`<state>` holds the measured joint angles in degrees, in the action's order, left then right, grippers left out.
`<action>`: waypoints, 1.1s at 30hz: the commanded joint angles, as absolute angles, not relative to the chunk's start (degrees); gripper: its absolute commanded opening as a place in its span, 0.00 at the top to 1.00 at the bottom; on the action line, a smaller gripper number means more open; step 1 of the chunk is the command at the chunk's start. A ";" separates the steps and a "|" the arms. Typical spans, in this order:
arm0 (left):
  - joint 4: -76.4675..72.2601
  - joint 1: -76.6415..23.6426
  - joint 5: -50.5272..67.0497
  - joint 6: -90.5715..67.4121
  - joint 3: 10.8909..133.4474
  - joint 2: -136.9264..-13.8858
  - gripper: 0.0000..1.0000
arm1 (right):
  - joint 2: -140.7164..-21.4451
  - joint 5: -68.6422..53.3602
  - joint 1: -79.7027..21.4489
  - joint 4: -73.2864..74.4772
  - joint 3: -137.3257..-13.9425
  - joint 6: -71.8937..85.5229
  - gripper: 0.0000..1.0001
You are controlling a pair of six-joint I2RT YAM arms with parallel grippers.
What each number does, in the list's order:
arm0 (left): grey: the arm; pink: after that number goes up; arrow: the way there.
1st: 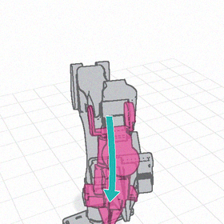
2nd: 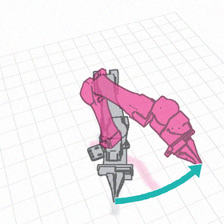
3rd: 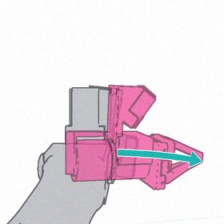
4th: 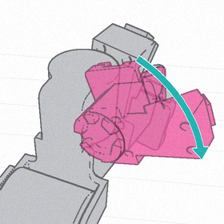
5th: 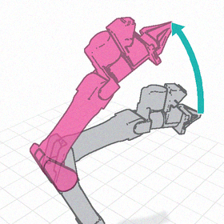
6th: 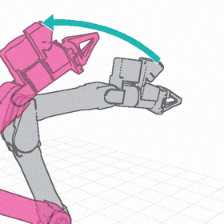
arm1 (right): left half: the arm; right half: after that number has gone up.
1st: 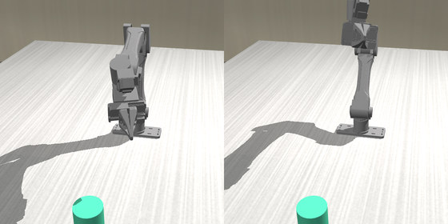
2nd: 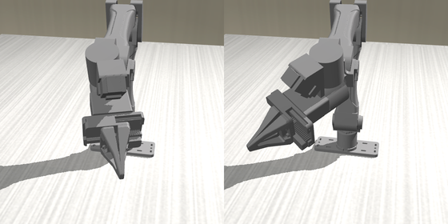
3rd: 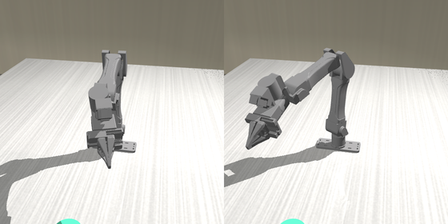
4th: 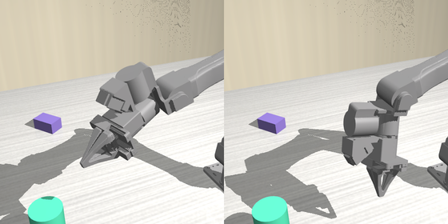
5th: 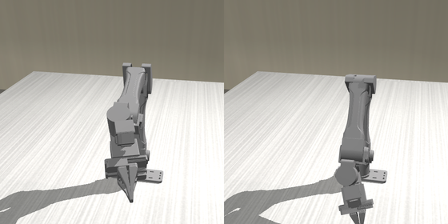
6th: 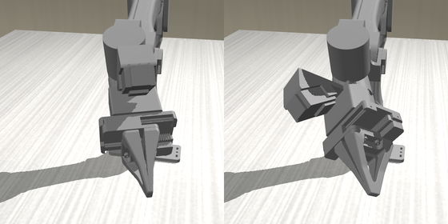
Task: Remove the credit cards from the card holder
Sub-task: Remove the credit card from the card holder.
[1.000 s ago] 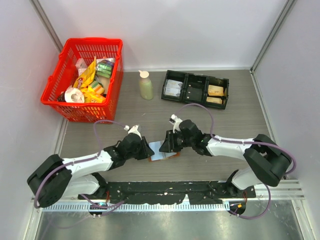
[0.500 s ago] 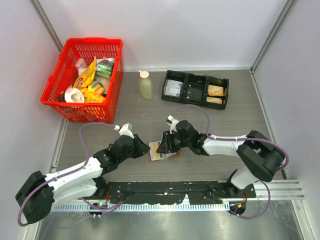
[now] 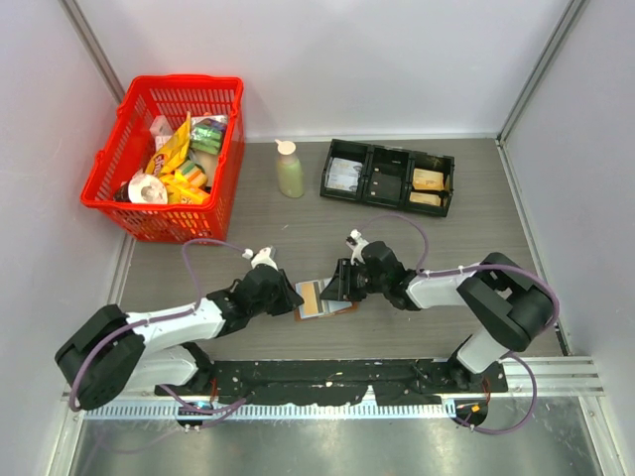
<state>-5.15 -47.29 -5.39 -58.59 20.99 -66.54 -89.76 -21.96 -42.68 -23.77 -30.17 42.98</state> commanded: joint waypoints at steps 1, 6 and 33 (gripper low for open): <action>-9.32 -47.29 -4.39 -57.04 22.94 -69.87 0.83 | -91.76 -24.25 -42.01 -30.93 -28.66 45.26 0.61; -8.53 -47.29 -4.66 -57.48 21.62 -71.72 0.87 | -94.65 -26.45 -42.01 -35.76 -27.51 47.02 0.60; -5.01 -47.20 -3.61 -55.11 23.38 -71.98 0.92 | -97.55 -32.52 -43.06 -43.33 -30.84 50.45 0.61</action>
<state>-5.45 -47.24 -4.54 -56.34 22.06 -71.13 -95.79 -30.35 -41.63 -38.61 -27.90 49.47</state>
